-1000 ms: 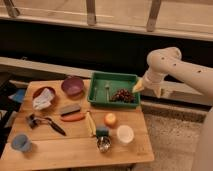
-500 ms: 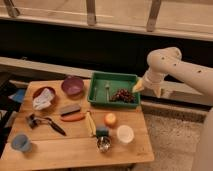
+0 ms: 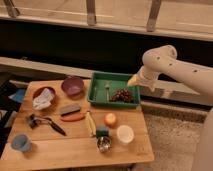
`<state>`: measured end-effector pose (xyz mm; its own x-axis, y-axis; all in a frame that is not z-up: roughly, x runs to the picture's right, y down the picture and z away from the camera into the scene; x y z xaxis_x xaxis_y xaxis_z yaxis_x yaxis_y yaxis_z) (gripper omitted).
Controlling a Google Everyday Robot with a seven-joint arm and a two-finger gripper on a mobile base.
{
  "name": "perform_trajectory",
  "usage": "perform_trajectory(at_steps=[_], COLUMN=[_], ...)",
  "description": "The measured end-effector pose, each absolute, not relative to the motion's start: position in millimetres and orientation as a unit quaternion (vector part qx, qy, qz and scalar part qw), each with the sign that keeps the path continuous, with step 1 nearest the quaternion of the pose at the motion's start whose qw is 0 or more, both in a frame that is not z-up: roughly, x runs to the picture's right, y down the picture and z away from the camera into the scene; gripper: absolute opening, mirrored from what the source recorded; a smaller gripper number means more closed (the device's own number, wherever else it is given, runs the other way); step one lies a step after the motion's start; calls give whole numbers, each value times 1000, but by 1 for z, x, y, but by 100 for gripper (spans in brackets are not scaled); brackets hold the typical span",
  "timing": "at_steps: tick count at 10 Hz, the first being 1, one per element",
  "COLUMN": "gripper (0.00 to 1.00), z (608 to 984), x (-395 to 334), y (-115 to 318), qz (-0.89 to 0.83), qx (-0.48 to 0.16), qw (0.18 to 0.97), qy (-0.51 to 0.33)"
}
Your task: Wipe table surface with towel
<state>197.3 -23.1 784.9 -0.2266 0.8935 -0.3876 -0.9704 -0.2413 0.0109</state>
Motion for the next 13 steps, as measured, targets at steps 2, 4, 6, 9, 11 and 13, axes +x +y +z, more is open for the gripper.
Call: perform_trajectory(at_steps=[2, 4, 6, 9, 11, 13], gripper=[80, 80, 80, 80, 80, 80], z=[791, 788, 788, 789, 796, 804], x=[140, 105, 101, 104, 112, 101], y=[-46, -60, -61, -58, -49, -51], qz=[763, 752, 750, 751, 754, 750], qx=[-167, -183, -187, -187, -190, -202], qw=[620, 631, 633, 632, 626, 629], qy=[79, 44, 41, 47, 51, 37])
